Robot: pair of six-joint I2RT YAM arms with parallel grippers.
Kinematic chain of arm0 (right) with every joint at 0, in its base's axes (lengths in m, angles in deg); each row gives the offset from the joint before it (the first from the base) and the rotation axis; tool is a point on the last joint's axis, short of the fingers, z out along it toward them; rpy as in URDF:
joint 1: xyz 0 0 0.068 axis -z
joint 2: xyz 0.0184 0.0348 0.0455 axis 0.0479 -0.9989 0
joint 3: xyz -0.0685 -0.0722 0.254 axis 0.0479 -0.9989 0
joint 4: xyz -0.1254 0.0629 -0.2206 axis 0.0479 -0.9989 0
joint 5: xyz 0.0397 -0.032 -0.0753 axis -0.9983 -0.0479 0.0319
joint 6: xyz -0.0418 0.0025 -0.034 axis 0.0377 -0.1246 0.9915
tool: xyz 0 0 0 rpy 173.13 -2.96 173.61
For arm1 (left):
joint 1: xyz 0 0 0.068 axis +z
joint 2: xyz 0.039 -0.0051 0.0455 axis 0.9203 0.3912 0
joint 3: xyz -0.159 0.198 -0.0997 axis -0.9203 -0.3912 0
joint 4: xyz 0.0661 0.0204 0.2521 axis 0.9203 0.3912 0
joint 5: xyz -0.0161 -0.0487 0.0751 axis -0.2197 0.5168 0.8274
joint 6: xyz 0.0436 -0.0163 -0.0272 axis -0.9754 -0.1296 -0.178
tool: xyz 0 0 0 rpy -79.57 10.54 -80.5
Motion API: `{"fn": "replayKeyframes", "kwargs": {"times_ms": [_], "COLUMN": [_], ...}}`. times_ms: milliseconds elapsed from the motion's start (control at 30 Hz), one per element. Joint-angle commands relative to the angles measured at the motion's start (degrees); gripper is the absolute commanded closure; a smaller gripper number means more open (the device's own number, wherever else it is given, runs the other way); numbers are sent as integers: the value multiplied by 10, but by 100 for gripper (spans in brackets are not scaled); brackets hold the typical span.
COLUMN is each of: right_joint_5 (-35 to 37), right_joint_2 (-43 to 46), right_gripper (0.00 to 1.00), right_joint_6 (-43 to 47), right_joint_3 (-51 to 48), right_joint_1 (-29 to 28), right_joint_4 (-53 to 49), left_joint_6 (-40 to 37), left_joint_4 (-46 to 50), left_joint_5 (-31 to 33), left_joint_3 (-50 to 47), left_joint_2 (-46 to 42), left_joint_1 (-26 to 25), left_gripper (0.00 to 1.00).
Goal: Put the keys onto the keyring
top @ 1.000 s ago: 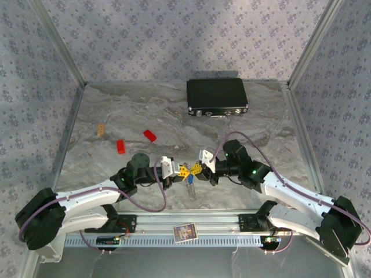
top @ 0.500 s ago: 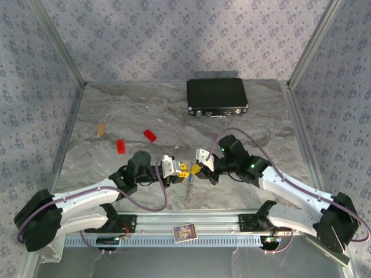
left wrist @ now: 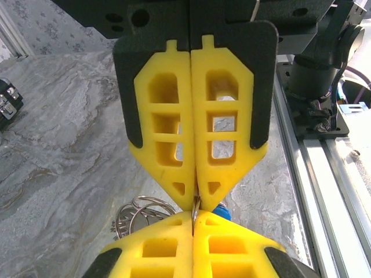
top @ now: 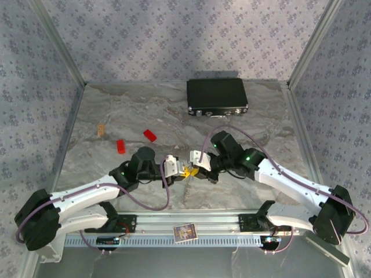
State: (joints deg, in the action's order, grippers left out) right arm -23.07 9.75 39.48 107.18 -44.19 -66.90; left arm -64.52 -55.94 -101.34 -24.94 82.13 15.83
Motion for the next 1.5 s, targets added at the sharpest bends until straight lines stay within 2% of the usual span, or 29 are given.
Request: {"fn": "replayKeyframes", "kwargs": {"times_ms": [0, 33, 133, 500, 667, 833, 967, 1333, 1367, 1467], "right_joint_5": [-10, -8, -4, 3, -2, 1, 10, -1, -1, 9], "right_joint_2": [31, 40, 58, 60, 49, 48, 48, 2, 8, 32], "right_gripper": [77, 72, 68, 67, 73, 92, 100, 100, 98, 80], "right_joint_6": [-18, -30, -61, -98, -97, -93, -93, -97, -98, -100], "right_joint_3": [-8, -21, -53, -83, -78, -72, -73, -70, -72, -86], "right_joint_1": [8, 13, 18, 12, 11, 12, 16, 10, 10, 12], "right_joint_4": [15, 25, 49, 104, 109, 96, 88, 94, 97, 111], "left_joint_6": [-5, -1, 9, 15, 14, 13, 13, 9, 8, 10], "left_joint_4": [-9, -21, -52, -79, -78, -77, -77, -91, -91, -94], "left_joint_5": [-6, -5, -3, -5, -6, -5, -5, 0, 1, 1], "left_joint_3": [6, -1, -16, -33, -33, -34, -33, -34, -34, -36], "left_joint_2": [-7, -9, -16, -25, -25, -27, -29, -26, -26, -25], "left_joint_1": [-1, -1, -1, -2, -1, -2, -1, -1, -1, -1], "left_gripper": [100, 100, 100, 100, 100, 100, 100, 100, 100, 100]}}
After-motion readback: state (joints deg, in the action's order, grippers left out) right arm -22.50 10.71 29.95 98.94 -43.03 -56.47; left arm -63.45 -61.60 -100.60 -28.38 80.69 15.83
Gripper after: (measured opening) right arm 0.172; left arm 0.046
